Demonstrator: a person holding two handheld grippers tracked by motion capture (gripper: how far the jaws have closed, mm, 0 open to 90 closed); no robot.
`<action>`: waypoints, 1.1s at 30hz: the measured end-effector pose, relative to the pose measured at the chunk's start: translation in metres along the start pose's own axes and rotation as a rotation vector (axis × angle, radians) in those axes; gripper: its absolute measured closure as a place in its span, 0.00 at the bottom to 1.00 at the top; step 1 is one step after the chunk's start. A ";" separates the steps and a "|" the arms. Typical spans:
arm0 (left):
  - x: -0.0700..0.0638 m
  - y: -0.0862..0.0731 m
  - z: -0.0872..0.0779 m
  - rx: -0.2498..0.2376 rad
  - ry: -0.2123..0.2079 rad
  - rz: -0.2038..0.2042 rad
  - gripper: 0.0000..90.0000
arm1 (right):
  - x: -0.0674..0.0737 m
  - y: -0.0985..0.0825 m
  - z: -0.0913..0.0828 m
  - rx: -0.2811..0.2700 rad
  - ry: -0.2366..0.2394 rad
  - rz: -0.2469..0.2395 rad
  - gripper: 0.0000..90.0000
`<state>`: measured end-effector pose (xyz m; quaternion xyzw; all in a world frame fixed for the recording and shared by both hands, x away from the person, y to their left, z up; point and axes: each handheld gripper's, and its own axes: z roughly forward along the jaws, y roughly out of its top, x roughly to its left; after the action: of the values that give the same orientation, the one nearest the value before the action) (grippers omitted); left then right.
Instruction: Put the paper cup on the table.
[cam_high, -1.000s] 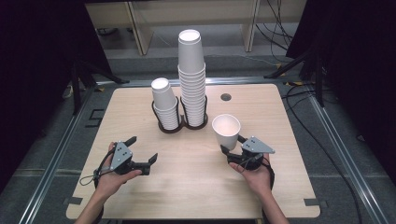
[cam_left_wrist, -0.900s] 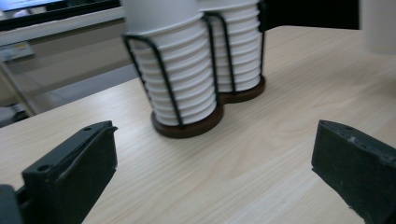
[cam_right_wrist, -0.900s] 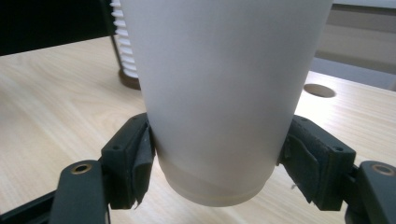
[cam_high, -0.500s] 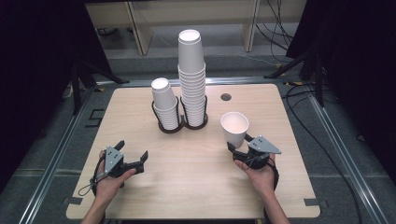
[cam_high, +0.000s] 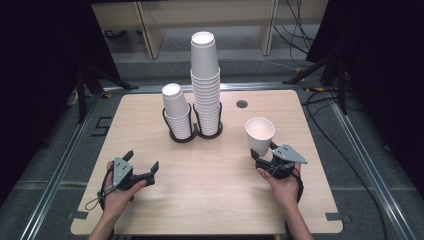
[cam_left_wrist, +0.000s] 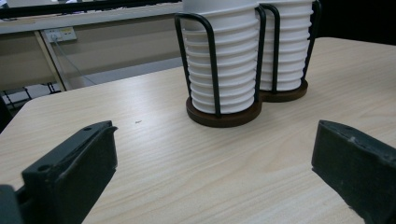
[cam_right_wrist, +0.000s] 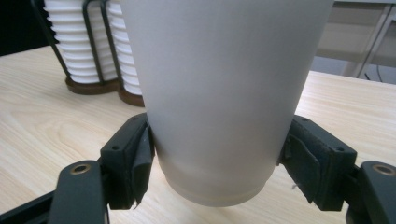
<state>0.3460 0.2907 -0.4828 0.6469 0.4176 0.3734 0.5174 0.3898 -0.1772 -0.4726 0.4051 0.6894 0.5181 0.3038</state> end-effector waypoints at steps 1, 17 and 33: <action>-0.001 0.000 0.000 0.012 -0.005 0.016 0.00 | 0.001 -0.001 -0.002 0.011 -0.001 0.032 0.32; -0.002 -0.002 0.002 0.011 -0.012 0.010 0.00 | -0.013 -0.001 0.007 0.070 -0.051 0.002 0.32; -0.003 -0.004 0.002 0.027 -0.018 0.027 0.00 | -0.022 0.007 0.048 0.147 -0.078 0.027 0.32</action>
<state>0.3464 0.2880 -0.4876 0.6629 0.4091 0.3690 0.5071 0.4429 -0.1734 -0.4789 0.4555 0.7077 0.4539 0.2926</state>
